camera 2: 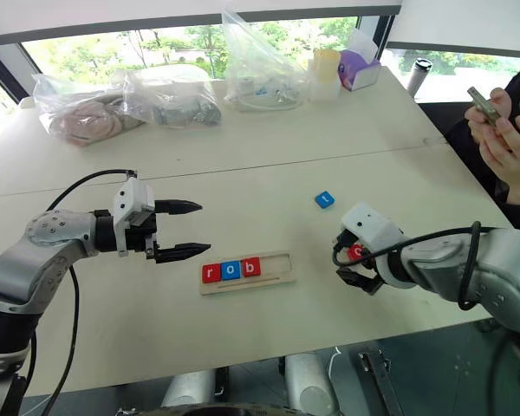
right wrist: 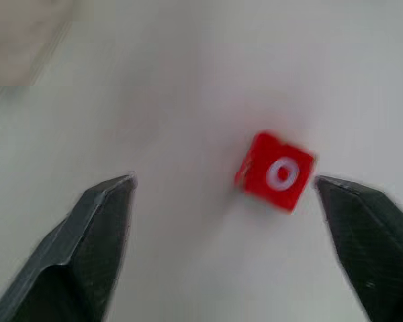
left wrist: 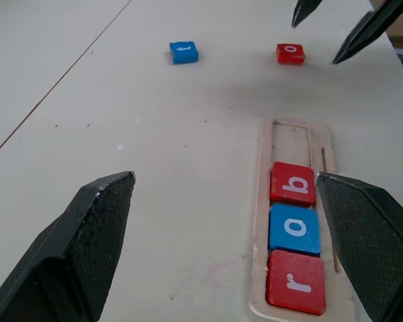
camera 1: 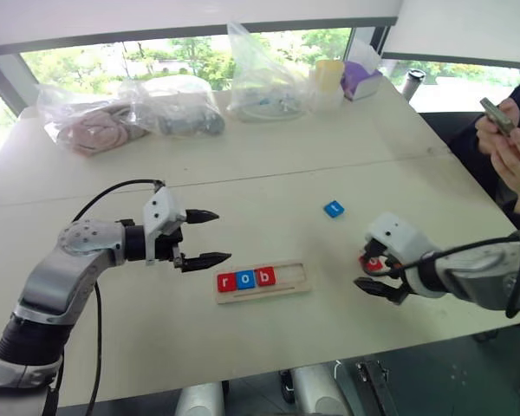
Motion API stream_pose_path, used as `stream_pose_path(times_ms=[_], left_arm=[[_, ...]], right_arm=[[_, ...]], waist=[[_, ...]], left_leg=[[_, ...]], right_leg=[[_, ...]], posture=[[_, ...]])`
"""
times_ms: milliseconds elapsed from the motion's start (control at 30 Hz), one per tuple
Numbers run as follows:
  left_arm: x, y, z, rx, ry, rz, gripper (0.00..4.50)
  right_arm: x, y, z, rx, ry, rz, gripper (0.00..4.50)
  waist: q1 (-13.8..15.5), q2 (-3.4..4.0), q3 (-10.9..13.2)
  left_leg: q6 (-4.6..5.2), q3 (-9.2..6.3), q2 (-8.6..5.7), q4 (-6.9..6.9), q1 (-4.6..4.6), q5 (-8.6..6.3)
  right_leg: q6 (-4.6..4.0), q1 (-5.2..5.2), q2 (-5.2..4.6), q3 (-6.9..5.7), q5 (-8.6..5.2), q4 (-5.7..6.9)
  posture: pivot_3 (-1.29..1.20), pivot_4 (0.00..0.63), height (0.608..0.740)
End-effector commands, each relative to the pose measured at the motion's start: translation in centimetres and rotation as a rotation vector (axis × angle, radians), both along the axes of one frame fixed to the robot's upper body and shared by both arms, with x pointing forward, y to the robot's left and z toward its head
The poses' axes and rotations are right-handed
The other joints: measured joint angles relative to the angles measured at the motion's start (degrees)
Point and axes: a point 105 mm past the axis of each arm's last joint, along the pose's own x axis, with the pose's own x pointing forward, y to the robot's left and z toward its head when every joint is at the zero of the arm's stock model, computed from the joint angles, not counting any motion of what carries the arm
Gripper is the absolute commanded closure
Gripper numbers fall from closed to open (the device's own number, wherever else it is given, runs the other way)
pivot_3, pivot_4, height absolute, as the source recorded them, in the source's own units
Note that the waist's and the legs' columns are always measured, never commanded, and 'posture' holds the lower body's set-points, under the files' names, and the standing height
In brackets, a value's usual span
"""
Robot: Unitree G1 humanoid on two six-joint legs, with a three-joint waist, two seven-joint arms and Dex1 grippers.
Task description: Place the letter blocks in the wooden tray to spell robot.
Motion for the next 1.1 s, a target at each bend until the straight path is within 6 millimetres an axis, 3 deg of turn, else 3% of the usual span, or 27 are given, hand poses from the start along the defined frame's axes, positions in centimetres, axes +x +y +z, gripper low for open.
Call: stream_pose_path(times_ms=[33,100,200,333,533,900,1000,1100], left_arm=[[0.2,-0.1,0.8,-0.001,-0.047,-0.009,0.00],[0.2,-0.1,0.8,-0.003,-0.049,-0.010,0.00],[0.2,0.0,0.7,-0.005,-0.044,-0.013,0.00],[0.1,0.2,0.6,0.004,-0.054,-0.014,0.00],[-0.1,0.4,0.6,0.012,-0.055,-0.015,0.00],[-0.1,0.8,0.8,0.024,-0.063,-0.005,0.00],[-0.1,0.8,0.8,0.024,-0.065,-0.004,0.00],[-0.1,0.8,0.9,0.024,-0.067,-0.002,0.00]], right_arm=[[1.7,0.2,1.4,-0.089,-0.215,0.396,0.06],[1.1,0.3,0.4,-0.012,-0.169,0.549,0.06],[2.5,-0.6,-0.7,-0.011,-0.182,0.609,0.06],[2.9,-1.8,-1.9,0.005,-0.054,0.678,0.06],[4.6,-3.4,-2.7,-0.042,-0.005,0.698,0.06],[5.5,-4.8,-4.1,-0.093,0.061,0.726,0.06],[5.6,-5.1,-4.3,-0.106,0.074,0.724,0.92],[5.9,-5.2,-4.2,-0.100,0.079,0.718,2.30]], waist=[[0.2,-0.02,0.0],[0.2,-0.02,0.0],[0.2,-0.04,0.0],[0.3,0.02,0.1],[0.3,0.01,0.0],[0.5,-0.02,0.0],[0.4,-0.05,0.0],[0.3,-0.05,0.0]], left_leg=[[0.00,0.04,0.00,0.01,0.01,0.00],[-0.01,0.19,0.00,0.04,0.01,0.00],[0.00,0.24,0.00,0.13,0.03,0.00],[0.00,0.22,-0.02,0.21,0.04,0.00],[0.00,0.20,-0.02,0.20,0.07,0.01],[0.00,0.20,-0.03,0.23,0.30,0.01],[0.00,0.23,-0.04,0.23,0.64,0.01],[0.00,0.23,-0.03,0.24,0.90,0.01]], right_leg=[[0.00,0.00,-0.01,0.01,0.00,-0.01],[0.02,0.00,-0.04,0.07,0.01,-0.03],[0.03,0.02,-0.04,0.12,0.03,0.03],[-0.01,0.02,-0.03,0.14,0.06,0.15],[-0.02,0.03,-0.02,0.13,0.07,0.20],[-0.20,0.29,-0.03,0.14,0.18,0.21],[-0.14,0.61,-0.04,0.17,0.13,0.20],[-0.04,0.86,-0.04,0.18,0.06,0.18]], posture=[[0.00,0.150,0.740],[0.00,0.150,0.740],[0.00,0.150,0.740],[0.00,0.150,0.740],[0.00,0.150,0.740],[0.00,0.150,0.740],[0.00,0.150,0.740],[0.00,0.150,0.740]])
